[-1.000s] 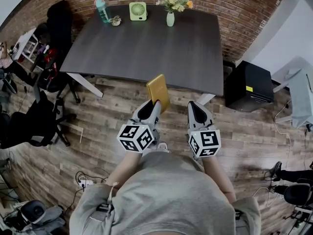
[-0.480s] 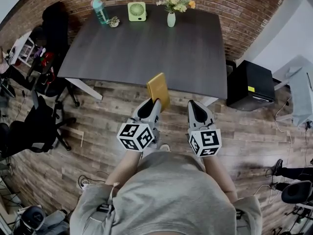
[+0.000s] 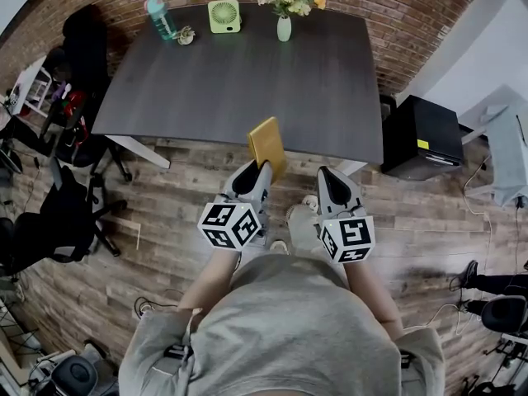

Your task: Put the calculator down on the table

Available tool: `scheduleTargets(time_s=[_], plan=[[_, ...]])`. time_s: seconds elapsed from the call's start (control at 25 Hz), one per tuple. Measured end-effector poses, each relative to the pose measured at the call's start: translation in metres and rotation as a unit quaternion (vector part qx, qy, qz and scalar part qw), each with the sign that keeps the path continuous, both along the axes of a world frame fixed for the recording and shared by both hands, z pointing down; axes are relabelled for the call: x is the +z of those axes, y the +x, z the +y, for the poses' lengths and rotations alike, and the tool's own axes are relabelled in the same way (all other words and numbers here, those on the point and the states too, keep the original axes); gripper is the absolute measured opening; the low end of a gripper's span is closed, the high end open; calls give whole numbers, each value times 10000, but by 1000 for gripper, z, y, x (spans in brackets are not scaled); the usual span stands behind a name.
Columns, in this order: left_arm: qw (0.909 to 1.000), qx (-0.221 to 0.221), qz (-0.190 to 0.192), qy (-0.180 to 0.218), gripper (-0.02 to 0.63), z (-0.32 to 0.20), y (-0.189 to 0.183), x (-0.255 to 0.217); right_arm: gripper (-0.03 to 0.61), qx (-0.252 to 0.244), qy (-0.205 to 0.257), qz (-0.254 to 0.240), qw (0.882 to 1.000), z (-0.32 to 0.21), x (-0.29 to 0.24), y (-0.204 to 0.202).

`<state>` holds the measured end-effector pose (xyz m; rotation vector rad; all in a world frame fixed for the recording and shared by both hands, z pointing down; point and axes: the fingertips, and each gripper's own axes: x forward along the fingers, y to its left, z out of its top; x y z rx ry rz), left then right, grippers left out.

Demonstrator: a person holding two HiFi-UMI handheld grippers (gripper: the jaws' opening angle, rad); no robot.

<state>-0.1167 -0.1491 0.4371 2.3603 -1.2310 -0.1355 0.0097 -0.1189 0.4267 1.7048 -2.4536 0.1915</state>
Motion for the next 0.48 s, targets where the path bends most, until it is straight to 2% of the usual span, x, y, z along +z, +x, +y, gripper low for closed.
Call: scheduleTargets(time_s=[0.48], plan=[[9999, 25, -73, -130, 84, -52, 21, 16, 2, -58, -33, -61, 10000, -54, 9, 14]])
